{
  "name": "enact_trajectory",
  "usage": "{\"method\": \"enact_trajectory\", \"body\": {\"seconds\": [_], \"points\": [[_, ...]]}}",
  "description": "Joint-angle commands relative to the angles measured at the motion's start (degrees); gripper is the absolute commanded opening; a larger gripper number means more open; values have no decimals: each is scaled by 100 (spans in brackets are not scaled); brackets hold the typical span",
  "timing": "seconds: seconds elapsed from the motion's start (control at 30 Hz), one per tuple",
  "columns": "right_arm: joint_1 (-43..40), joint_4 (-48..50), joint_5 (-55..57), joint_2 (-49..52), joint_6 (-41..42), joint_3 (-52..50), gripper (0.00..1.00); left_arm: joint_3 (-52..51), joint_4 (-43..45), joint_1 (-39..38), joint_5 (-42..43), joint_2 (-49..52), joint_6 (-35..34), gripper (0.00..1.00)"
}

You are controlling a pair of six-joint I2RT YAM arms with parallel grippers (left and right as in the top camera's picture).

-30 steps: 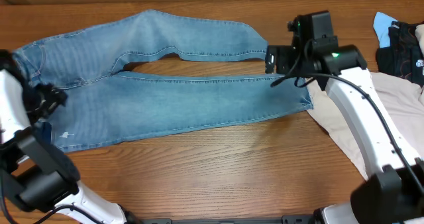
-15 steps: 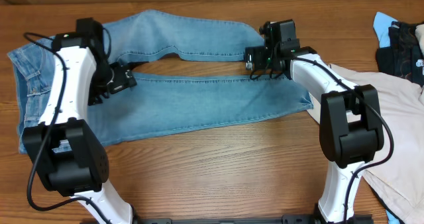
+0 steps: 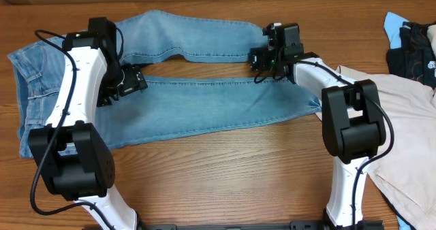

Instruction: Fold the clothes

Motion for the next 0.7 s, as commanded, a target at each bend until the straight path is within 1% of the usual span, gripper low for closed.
{"method": "enact_trajectory", "body": {"seconds": [0.0, 0.03, 0.1, 0.23, 0.27, 0.37, 0.5, 0.53, 0.57, 0.6, 0.63, 0.67], "points": [[-90, 24, 302, 66, 199, 127, 31, 81, 0, -39, 26, -15, 87, 91], [-166, -92, 645, -20, 332, 212, 24, 81, 0, -39, 26, -15, 90, 91], [-328, -295, 1082, -210, 328, 396, 18, 81, 2, -39, 26, -15, 90, 91], [-772, -645, 1794, -562, 304, 841, 18, 81, 9, -39, 26, -15, 90, 91], [-1047, -802, 1845, -680, 304, 1049, 18, 81, 13, -39, 24, -15, 90, 91], [-1460, -1115, 1840, -721, 306, 1311, 19, 81, 31, -39, 26, -15, 92, 92], [-1731, -1488, 1840, -721, 306, 1320, 22, 81, 85, -42, 26, -15, 92, 92], [-1746, -1593, 1840, -721, 304, 1320, 29, 81, 96, -42, 26, -15, 92, 92], [-1746, -1683, 1792, -721, 304, 1320, 41, 81, 94, -42, 26, -15, 92, 92], [-1746, -1731, 1722, -721, 302, 1320, 46, 81, 92, -42, 26, -15, 94, 92], [-1738, -1840, 1419, -721, 247, 1320, 55, 81, 87, -42, 24, -15, 116, 92], [-1720, -1932, 892, -721, 55, 1320, 59, 81, 83, -42, 24, -15, 116, 92]]}}
